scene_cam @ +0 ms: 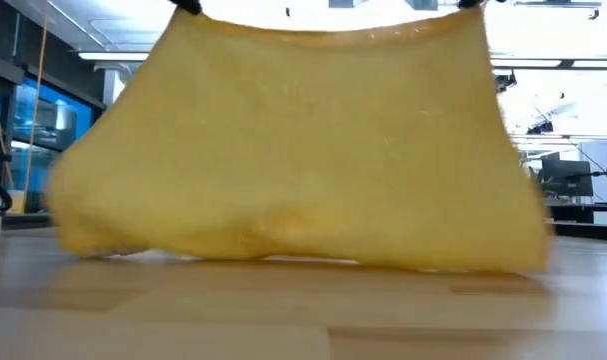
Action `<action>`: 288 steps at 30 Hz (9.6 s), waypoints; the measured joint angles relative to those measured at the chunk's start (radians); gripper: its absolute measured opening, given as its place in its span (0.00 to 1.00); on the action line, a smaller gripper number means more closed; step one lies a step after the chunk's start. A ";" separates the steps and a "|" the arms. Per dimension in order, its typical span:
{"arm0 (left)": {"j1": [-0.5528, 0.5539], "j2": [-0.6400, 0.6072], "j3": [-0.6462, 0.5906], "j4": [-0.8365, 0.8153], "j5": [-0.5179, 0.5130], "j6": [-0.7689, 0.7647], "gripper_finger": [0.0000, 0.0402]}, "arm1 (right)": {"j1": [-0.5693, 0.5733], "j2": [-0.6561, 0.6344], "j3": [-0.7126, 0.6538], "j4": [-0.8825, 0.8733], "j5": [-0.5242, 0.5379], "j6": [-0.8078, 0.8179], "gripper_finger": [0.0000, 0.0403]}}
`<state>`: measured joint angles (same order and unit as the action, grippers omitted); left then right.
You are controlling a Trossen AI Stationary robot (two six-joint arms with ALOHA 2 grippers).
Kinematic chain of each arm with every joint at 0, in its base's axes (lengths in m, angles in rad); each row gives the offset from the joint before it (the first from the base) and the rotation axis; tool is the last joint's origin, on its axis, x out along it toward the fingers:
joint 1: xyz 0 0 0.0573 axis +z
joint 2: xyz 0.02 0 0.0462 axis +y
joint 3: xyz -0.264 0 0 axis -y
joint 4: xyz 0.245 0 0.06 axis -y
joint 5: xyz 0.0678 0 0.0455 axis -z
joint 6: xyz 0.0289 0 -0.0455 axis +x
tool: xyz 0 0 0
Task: Fold microfiber towels
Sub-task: Fold the yellow towel
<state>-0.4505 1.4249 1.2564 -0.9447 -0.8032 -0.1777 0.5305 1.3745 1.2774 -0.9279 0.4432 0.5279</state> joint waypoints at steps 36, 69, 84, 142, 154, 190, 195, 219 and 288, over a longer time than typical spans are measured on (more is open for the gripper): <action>-0.414 0.183 -0.208 0.316 0.081 -0.683 0.00 | 0.147 0.189 0.064 0.156 -0.138 0.081 0.00; -0.254 0.282 -0.208 0.258 0.301 -0.702 0.00 | 0.086 0.424 0.064 0.177 -0.224 0.360 0.00; -0.116 0.282 -0.208 0.176 0.252 -0.744 0.00 | -0.029 0.424 0.064 0.084 -0.170 0.439 0.00; -0.270 -0.133 -0.348 0.022 -0.006 -1.157 0.58 | 0.091 0.239 -0.076 -0.078 -0.165 0.911 0.59; -0.458 -0.546 -0.894 1.209 -0.243 -0.795 0.58 | 0.174 0.138 -0.487 0.657 -0.117 1.353 0.59; -0.080 -0.774 -0.574 0.745 0.001 -0.039 0.54 | -0.075 0.480 -0.232 0.518 -0.338 1.222 0.59; -0.080 -0.810 -0.575 0.599 -0.003 -0.025 0.54 | -0.115 0.606 -0.019 0.283 -0.394 1.230 0.59; -0.080 -0.987 -0.575 0.560 -0.080 0.095 0.54 | -0.131 0.741 0.174 -0.014 -0.367 1.202 0.03; -0.080 -0.987 -0.575 0.571 -0.177 -0.055 0.54 | -0.045 0.263 -0.349 0.618 -0.121 1.322 0.08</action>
<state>-0.5307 0.4381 0.6815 -0.3738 -0.9798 -0.2328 0.4858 1.6375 0.9283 -0.3099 0.3221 1.8503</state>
